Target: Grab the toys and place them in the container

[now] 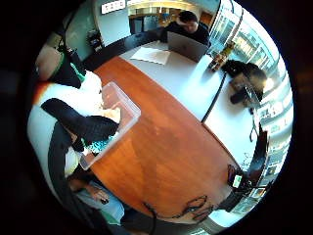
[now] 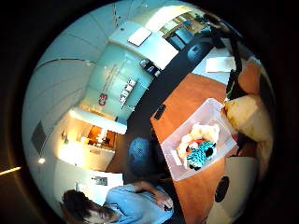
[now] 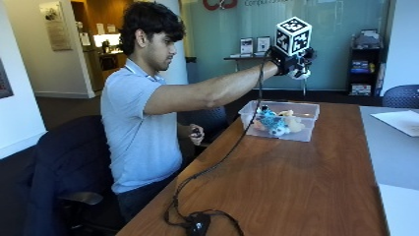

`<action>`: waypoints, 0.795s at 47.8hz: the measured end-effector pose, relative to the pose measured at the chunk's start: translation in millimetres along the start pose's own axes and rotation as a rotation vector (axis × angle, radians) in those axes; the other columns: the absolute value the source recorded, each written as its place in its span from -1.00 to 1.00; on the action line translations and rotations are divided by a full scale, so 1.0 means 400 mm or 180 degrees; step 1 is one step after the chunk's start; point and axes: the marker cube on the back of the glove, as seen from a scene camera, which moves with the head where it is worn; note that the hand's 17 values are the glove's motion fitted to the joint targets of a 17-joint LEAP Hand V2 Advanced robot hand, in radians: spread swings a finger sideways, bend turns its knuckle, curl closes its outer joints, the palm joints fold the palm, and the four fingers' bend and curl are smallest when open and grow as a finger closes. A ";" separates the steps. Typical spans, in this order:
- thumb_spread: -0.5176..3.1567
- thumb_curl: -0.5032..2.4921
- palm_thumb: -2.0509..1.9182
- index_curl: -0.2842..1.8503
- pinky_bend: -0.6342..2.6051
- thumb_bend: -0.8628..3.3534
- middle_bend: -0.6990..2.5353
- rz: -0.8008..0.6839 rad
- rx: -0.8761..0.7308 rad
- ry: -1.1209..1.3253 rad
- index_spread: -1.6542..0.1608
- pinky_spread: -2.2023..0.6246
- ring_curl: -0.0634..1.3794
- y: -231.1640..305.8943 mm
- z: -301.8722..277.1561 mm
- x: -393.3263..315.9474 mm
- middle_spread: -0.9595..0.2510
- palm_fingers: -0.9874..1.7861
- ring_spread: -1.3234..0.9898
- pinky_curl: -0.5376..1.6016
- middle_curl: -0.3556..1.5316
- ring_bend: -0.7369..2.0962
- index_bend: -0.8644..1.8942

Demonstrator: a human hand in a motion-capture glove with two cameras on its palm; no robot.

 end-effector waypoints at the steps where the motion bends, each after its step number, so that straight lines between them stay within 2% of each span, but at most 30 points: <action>1: 0.16 -0.34 0.41 -0.25 0.10 -0.16 -0.45 0.0007 -0.0036 -0.0002 0.56 0.30 -0.33 -0.008 0.010 -0.010 0.47 0.41 -0.02 -0.18 -0.19 -0.01 -0.13; 8: 0.16 -0.34 0.40 -0.23 0.09 -0.13 -0.46 0.0096 -0.0386 0.0098 0.56 0.29 -0.32 -0.026 0.084 -0.027 0.47 0.39 -0.02 -0.17 -0.18 -0.02 -0.15; 12: 0.15 -0.34 0.39 -0.23 0.11 -0.12 -0.47 0.0279 -0.1024 0.0113 0.55 0.30 -0.31 -0.008 0.135 -0.006 0.48 0.33 -0.02 -0.15 -0.18 -0.03 -0.19; 13: 0.16 -0.34 0.39 -0.23 0.13 -0.12 -0.48 0.0339 -0.1226 0.0116 0.54 0.30 -0.32 -0.001 0.147 0.003 0.48 0.27 -0.02 -0.14 -0.19 -0.04 -0.21; 15: 0.16 -0.37 0.34 -0.23 0.19 -0.13 -0.51 0.0431 -0.1510 0.0115 0.53 0.32 -0.33 0.013 0.164 0.023 0.51 -0.08 0.01 -0.10 -0.21 -0.15 -0.27; 17: 0.16 -0.39 0.29 -0.22 0.22 -0.15 -0.50 0.0468 -0.1536 0.0116 0.53 0.39 -0.32 0.021 0.174 0.039 0.55 -0.44 0.05 -0.06 -0.21 -0.26 -0.30; 19: 0.16 -0.42 0.25 -0.28 0.20 -0.17 -0.51 0.0462 -0.1395 0.0118 0.52 0.42 -0.40 0.027 0.177 0.052 0.57 -0.52 0.07 -0.10 -0.24 -0.33 -0.34; 24: 0.14 -0.46 0.14 -0.38 0.18 -0.22 -0.49 0.0406 -0.1078 0.0032 0.51 0.48 -0.53 0.062 0.162 0.084 0.60 -0.46 0.10 -0.15 -0.29 -0.36 -0.32; 30: 0.12 -0.50 0.06 -0.41 0.16 -0.27 -0.49 0.0320 -0.0957 -0.0105 0.50 0.53 -0.52 0.150 0.130 0.112 0.60 -0.42 0.12 -0.18 -0.31 -0.34 -0.29; 38: 0.11 -0.51 0.02 -0.44 0.14 -0.30 -0.47 0.0158 -0.0781 0.0097 0.49 0.56 -0.51 0.313 0.088 0.144 0.60 -0.38 0.13 -0.20 -0.32 -0.33 -0.27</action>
